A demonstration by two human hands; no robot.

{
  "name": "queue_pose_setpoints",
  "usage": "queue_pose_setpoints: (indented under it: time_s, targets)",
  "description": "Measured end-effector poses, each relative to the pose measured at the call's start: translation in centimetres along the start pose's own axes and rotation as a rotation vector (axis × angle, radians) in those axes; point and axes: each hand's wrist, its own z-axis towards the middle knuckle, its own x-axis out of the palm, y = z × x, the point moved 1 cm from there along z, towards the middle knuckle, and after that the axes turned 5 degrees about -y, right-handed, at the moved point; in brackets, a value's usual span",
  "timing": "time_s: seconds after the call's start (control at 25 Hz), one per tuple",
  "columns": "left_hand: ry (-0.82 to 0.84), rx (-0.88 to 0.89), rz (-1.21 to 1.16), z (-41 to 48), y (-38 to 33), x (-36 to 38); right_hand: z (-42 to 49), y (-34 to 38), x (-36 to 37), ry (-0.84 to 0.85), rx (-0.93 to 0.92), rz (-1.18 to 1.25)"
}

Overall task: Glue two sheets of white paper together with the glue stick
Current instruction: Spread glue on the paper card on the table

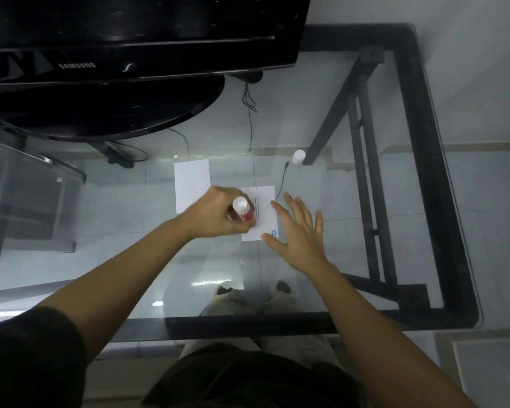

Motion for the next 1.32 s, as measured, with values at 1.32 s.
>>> queue_pose_setpoints:
  time_s: [1.32]
  targets:
    - [0.071,-0.061,0.006,1.1,-0.5,1.6,0.0,0.4,-0.7,0.021,0.023,-0.056]
